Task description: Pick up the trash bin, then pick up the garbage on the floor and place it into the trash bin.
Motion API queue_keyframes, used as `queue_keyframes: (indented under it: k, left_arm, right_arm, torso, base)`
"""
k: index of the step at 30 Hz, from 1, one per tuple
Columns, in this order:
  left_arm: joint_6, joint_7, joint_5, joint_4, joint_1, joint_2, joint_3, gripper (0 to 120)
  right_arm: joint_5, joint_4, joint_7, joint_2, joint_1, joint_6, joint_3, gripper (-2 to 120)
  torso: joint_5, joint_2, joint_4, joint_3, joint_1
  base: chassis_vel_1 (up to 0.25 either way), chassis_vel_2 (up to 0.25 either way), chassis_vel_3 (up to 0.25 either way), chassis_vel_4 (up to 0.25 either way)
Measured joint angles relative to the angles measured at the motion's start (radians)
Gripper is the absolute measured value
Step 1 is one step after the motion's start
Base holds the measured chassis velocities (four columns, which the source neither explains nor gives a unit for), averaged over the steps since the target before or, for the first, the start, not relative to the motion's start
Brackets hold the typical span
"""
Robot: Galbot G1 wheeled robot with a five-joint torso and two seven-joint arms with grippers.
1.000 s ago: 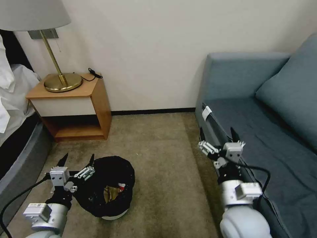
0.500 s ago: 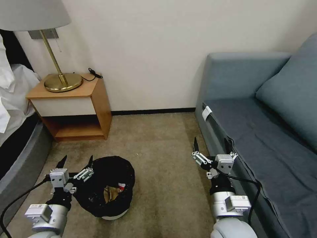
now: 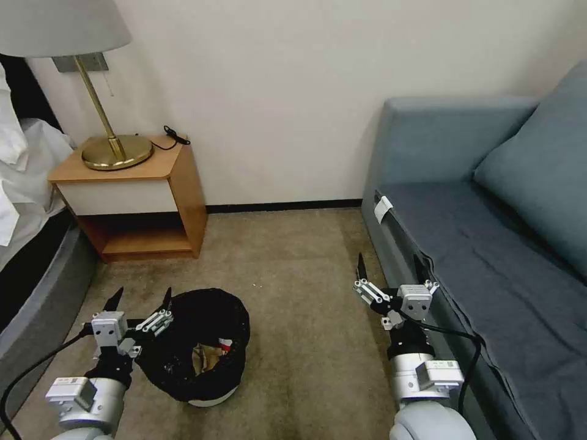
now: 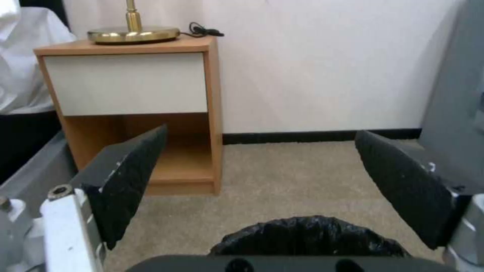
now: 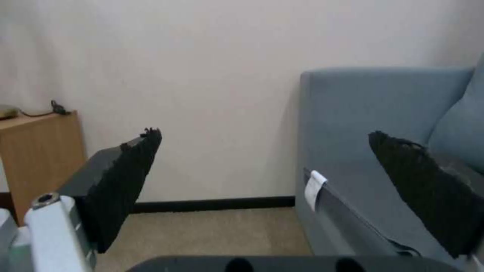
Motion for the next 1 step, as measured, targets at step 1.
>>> queue_keyframes:
  k: [1]
  left_arm:
    - [0.0, 0.0, 0.0, 0.0, 0.0, 0.0, 0.0, 100]
  right_arm:
    - [0.0, 0.0, 0.0, 0.0, 0.0, 0.0, 0.0, 100]
  torso:
    - [0.0, 0.0, 0.0, 0.0, 0.0]
  base:
    - [0.0, 0.0, 0.0, 0.0]
